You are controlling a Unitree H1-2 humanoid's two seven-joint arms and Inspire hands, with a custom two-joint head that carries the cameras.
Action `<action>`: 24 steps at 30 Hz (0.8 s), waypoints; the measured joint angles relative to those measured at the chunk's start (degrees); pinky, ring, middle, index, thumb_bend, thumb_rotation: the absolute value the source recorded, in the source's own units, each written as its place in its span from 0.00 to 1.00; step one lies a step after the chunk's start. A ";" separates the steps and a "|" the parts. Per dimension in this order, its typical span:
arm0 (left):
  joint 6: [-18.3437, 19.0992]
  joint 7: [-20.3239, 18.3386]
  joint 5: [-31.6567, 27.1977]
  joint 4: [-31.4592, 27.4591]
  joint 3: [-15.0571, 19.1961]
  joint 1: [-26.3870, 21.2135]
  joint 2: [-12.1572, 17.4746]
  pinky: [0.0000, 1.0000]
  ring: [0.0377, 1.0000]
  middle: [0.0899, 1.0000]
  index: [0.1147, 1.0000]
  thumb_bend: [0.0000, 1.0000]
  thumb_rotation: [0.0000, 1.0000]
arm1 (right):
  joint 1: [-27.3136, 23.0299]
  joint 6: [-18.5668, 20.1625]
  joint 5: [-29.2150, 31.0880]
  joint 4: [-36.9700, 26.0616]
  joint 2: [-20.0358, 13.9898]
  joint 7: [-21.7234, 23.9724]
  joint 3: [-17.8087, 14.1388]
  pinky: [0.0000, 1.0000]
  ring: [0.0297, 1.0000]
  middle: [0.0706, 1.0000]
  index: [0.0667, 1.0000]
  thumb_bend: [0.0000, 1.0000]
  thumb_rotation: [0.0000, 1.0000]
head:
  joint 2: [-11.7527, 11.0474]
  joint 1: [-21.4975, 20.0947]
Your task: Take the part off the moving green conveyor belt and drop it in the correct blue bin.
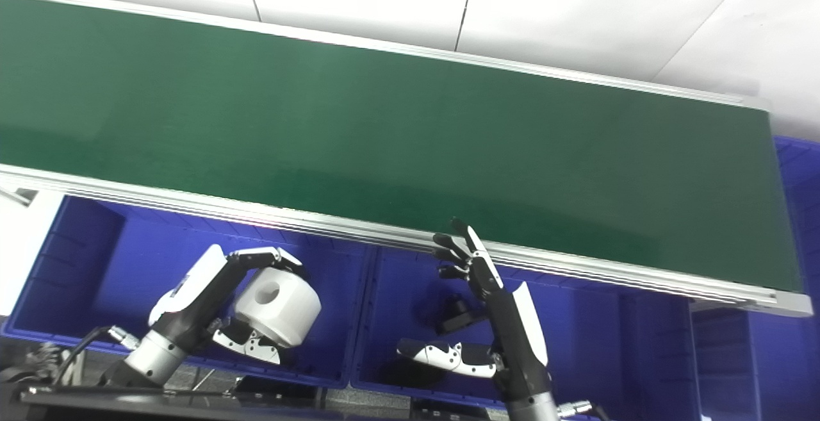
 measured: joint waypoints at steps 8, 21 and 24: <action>7.91 3.98 15.99 4.47 -2.09 -4.51 -2.63 0.72 0.70 0.63 0.42 0.50 0.05 | -1.44 0.00 -1.21 1.83 0.68 0.31 -0.18 0.68 0.78 0.82 0.94 0.69 0.17 | -0.70 0.53; 23.44 -8.87 25.20 -4.81 -5.26 -4.43 0.45 1.00 0.97 0.95 0.86 0.75 0.66 | -0.08 0.00 -2.42 2.45 1.09 0.20 -0.15 0.74 0.81 0.84 0.94 0.69 0.21 | -1.05 0.36; 20.91 -9.38 12.61 -6.12 -3.48 -4.12 1.31 0.95 0.97 0.97 0.89 0.82 0.58 | 0.25 0.00 -3.47 2.45 1.06 0.23 -0.13 0.74 0.80 0.85 0.92 0.72 0.23 | -0.88 -0.52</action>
